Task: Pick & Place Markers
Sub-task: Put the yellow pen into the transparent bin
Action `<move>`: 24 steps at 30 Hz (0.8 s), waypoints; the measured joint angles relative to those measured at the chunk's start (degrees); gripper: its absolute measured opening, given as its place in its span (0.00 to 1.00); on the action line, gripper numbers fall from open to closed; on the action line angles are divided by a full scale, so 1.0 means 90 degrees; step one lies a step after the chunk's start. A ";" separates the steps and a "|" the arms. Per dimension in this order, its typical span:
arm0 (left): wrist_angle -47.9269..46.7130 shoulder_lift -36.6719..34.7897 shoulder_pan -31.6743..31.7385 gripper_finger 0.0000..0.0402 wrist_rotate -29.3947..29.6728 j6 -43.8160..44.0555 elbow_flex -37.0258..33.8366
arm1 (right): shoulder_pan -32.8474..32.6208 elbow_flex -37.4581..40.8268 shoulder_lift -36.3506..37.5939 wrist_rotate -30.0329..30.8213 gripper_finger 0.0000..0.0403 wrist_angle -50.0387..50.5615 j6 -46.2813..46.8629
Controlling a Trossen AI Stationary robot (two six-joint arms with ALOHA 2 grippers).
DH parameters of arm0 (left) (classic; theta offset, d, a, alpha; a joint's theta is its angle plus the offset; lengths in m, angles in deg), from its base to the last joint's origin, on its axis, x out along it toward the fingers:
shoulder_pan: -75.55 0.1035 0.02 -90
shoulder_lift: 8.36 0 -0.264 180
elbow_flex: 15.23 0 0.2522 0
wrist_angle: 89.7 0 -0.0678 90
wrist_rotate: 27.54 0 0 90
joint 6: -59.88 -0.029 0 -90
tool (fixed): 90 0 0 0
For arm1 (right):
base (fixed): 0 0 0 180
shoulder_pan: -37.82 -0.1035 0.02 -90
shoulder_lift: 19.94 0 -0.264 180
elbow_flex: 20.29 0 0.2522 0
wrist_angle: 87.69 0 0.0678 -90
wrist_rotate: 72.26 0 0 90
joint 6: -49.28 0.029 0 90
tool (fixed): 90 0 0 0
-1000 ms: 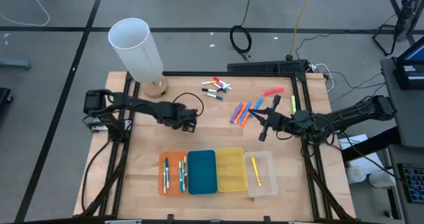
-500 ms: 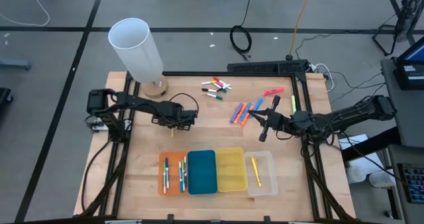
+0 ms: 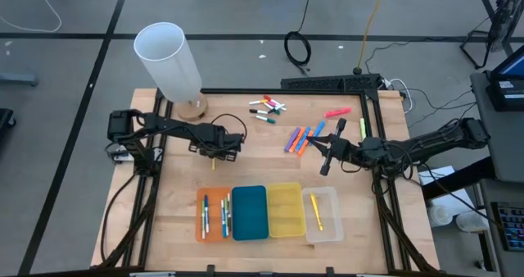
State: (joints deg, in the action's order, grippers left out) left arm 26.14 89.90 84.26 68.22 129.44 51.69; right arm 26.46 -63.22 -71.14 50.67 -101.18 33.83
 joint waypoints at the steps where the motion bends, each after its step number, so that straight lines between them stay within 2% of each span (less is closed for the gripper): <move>1: 0.0015 0.0000 -0.0006 0.35 -0.0024 -0.0059 -0.0008 | 0.0000 0.0000 0.0000 0.0000 0.01 0.0018 0.0000; 8: 0.0254 -0.0019 -0.0020 0.06 -0.0148 -0.0102 -0.0274 | 0.0000 0.0002 0.0000 -0.0010 0.01 0.0073 0.0000; 16: 0.0394 -0.0075 -0.0036 0.08 0.0210 -0.0909 -0.0355 | 0.0000 0.0002 0.0000 -0.0015 0.01 0.0089 0.0003; 18: 0.0396 -0.0210 -0.0045 0.05 0.0380 -0.1088 -0.0319 | 0.0000 0.0002 0.0000 -0.0015 0.01 0.0086 0.0006; 24: 0.0410 -0.0943 -0.0310 0.05 0.1173 -0.1667 0.0107 | 0.0000 0.0002 -0.0002 -0.0007 0.01 0.0104 0.0120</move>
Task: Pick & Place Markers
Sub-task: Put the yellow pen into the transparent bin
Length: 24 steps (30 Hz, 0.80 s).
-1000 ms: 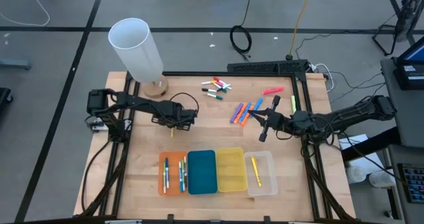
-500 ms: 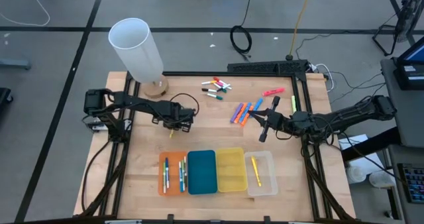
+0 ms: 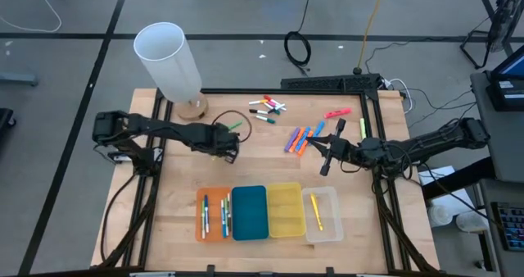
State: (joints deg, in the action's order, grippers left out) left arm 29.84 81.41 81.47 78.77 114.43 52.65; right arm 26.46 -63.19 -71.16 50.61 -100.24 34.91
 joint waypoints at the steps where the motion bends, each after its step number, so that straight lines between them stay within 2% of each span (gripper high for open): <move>1: 0.0043 -0.0121 -0.0073 0.05 0.0082 -0.0129 0.0083 | 0.0000 0.0000 -0.0001 0.0000 0.01 0.0002 0.0023; 6: 0.0288 -0.0721 -0.0545 0.05 0.0779 -0.0856 0.0607 | 0.0022 0.0000 -0.0001 0.0007 0.01 0.0152 0.0107; 9: 0.1027 -0.0989 -0.0857 0.05 0.1099 -0.1693 0.0824 | 0.0142 0.0000 -0.0038 0.0011 0.01 0.0384 0.0213; 13: 0.2611 -0.1180 -0.1224 0.06 0.1138 -0.3162 0.0896 | 0.0262 0.0000 -0.0267 -0.0169 0.06 0.0448 0.0189; 15: 0.3496 -0.1191 -0.1367 0.06 0.1000 -0.3886 0.0906 | 0.0342 0.0002 -0.0469 -0.0736 0.11 0.0134 0.0237; 19: 0.4572 -0.1177 -0.1571 0.05 0.0512 -0.4844 0.0909 | 0.0427 -0.0005 -0.1138 -0.1953 0.28 -0.1212 0.0688; 24: 0.4814 -0.1138 -0.1678 0.05 0.0359 -0.5093 0.0911 | 0.0437 -0.0002 -0.2068 -0.2186 0.50 -0.2801 0.0638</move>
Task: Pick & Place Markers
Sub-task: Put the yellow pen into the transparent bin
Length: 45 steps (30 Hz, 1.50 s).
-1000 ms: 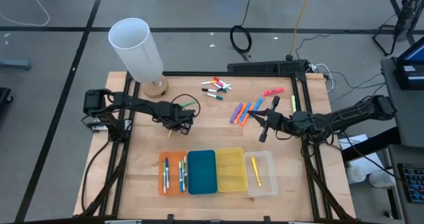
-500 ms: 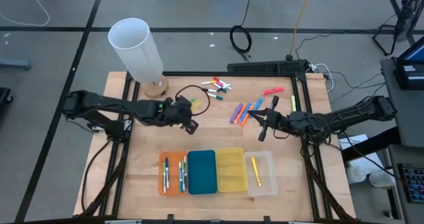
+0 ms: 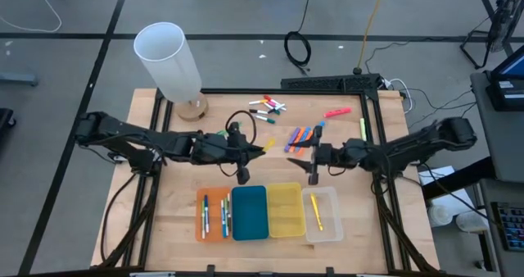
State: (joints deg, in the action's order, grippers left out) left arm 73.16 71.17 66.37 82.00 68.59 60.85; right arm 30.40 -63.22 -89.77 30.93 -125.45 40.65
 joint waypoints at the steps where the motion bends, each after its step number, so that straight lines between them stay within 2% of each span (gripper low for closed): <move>1: -0.0003 -0.0001 -0.0001 0.06 0.0000 -0.0005 0.0000 | 0.0021 0.0000 -0.0161 -0.0014 0.54 -0.0365 -0.0048; 4: -0.0103 -0.0010 -0.0001 0.06 0.0001 -0.0005 0.0000 | 0.0126 -0.0055 -0.0555 -0.0340 0.62 -0.1012 -0.0071; 7: -0.0157 -0.0007 -0.0001 0.05 -0.0004 -0.0004 0.0000 | 0.0325 -0.0348 -0.0816 -0.0769 0.66 -0.1056 0.0220; 16: -0.0180 -0.0010 -0.0004 0.07 -0.0022 -0.0065 0.0000 | 0.0882 -0.1658 -0.1815 -0.2173 0.64 -0.0913 0.0926; 21: -0.0178 -0.0010 -0.0003 0.05 -0.0178 -0.0080 0.0000 | 0.0954 -0.2158 -0.2237 -0.2490 0.62 -0.0866 0.1006; 24: -0.0174 -0.0010 -0.0054 0.06 -0.0183 -0.0088 0.0000 | 0.0959 -0.2178 -0.2269 -0.2471 0.56 -0.0846 0.1006; 26: -0.0175 -0.0010 -0.0096 0.07 -0.0186 -0.0124 0.0000 | 0.0959 -0.2178 -0.2270 -0.2475 0.47 -0.0809 0.1006; 31: -0.0173 -0.0011 -0.0152 0.06 -0.0147 -0.0159 0.0000 | 0.0948 -0.2178 -0.2270 -0.2602 0.11 -0.0765 0.0826; 32: -0.0171 -0.0012 -0.0152 0.07 -0.0140 -0.0182 0.0000 | 0.0950 -0.2178 -0.2270 -0.2708 0.07 -0.0759 0.0780; 37: -0.0110 -0.0010 -0.0154 0.15 -0.0165 -0.0103 0.0000 | 0.0949 -0.2181 -0.2185 -0.2824 0.06 -0.0546 0.0709; 41: -0.0080 -0.0017 -0.0162 0.24 -0.0166 -0.0073 0.0002 | 0.0952 -0.2170 -0.1452 -0.2803 0.06 0.0630 0.0559; 45: -0.0139 -0.0017 -0.0162 0.31 -0.0169 -0.0059 0.0002 | 0.0882 -0.2171 -0.0436 -0.2811 0.06 0.2537 0.0662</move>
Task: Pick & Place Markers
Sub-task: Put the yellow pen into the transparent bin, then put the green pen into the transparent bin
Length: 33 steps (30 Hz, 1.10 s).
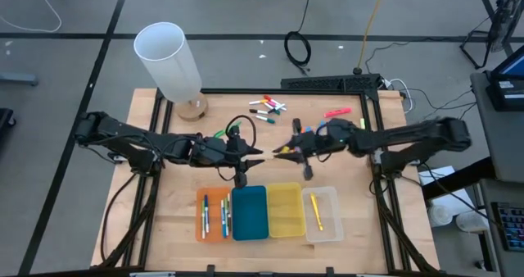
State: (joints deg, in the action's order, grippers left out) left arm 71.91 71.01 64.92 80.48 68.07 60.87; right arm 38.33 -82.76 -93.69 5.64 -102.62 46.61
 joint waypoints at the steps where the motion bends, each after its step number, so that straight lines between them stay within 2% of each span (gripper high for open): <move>1: -0.0008 0.0000 0.0000 0.32 0.0000 0.0000 0.0000 | -0.0053 -0.0005 0.0261 -0.0029 0.06 0.0612 0.0081; 6: -0.0036 0.0000 0.0000 0.38 0.0002 0.0000 0.0000 | -0.0496 -0.0001 0.1378 -0.0350 0.06 0.3959 0.0948; 8: -0.0038 0.0000 0.0000 0.38 0.0002 0.0000 0.0000 | -0.0830 0.0176 0.1732 -0.0341 0.06 0.4656 0.1450; 10: -0.0041 0.0000 0.0000 0.38 0.0002 0.0010 0.0000 | -0.1256 0.0612 0.2065 -0.0341 0.06 0.4717 0.2006; 17: -0.0036 0.0000 0.0002 0.34 0.0005 0.0117 0.0000 | -0.2540 0.2454 0.2784 -0.0164 0.07 0.2502 0.3619; 19: -0.0035 0.0000 0.0003 0.33 0.0005 0.0139 0.0000 | -0.2783 0.2885 0.2845 -0.0168 0.11 0.1928 0.3786; 23: -0.0027 0.0000 0.0007 0.32 0.0005 0.0128 0.0000 | -0.2934 0.3475 0.2874 -0.0150 0.27 0.0731 0.3639; 27: -0.0027 0.0000 0.0007 0.32 0.0005 0.0124 0.0000 | -0.2934 0.3682 0.2874 0.0071 0.42 0.0227 0.3229; 33: -0.0029 0.0000 0.0007 0.32 0.0007 0.0119 0.0000 | -0.2932 0.3682 0.2872 0.0493 0.55 -0.0274 0.2442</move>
State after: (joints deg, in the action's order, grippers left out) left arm 71.65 71.01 64.99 80.55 69.14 60.87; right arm 11.95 -49.62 -67.84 10.08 -105.08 68.58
